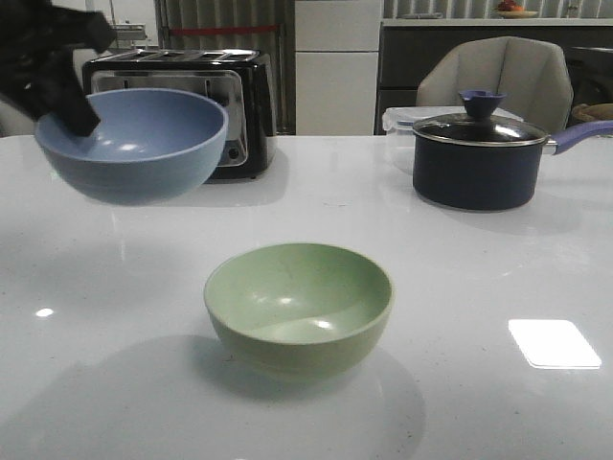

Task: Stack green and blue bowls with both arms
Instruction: 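Lower the blue bowl into the green bowl with the left gripper, then open the left gripper and withdraw it upward from the bowls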

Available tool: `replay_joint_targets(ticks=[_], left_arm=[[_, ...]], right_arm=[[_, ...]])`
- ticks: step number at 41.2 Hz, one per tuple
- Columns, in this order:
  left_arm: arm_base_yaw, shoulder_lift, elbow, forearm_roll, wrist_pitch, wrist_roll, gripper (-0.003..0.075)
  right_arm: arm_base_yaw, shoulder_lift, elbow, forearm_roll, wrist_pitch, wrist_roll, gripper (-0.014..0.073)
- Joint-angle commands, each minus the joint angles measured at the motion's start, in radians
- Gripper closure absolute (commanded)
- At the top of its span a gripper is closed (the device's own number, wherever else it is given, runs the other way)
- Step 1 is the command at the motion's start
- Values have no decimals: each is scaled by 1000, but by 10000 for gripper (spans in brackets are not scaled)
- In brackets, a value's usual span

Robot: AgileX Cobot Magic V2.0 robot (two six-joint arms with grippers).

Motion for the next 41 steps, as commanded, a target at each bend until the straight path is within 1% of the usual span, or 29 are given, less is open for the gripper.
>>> replay_joint_targets(ticks=[1,8,13,16,26,41], left_arm=[[-70,-59,-36,-24,-17,2,627],[-192,-50,-36,-24,-14,2,627],[-257,-24,-36,-24,-63,2,627],[-276,-4,-36,-26,-90,2,627],[-289,93,-54,-64,-98,2,627],[-289,216,-54,-68,-119,2,627]], right_arm=[[-1,-7,-28,7,-67,0,104],[-1,-7,-28,7,-67,0,104],[-1,-7,-28,7,-67,0,104],[-1,-7,-28,7,-67,0,104],[-1,-7,-28,7,-67,0,104],[-1,-7,-28,7,-67,0,104]])
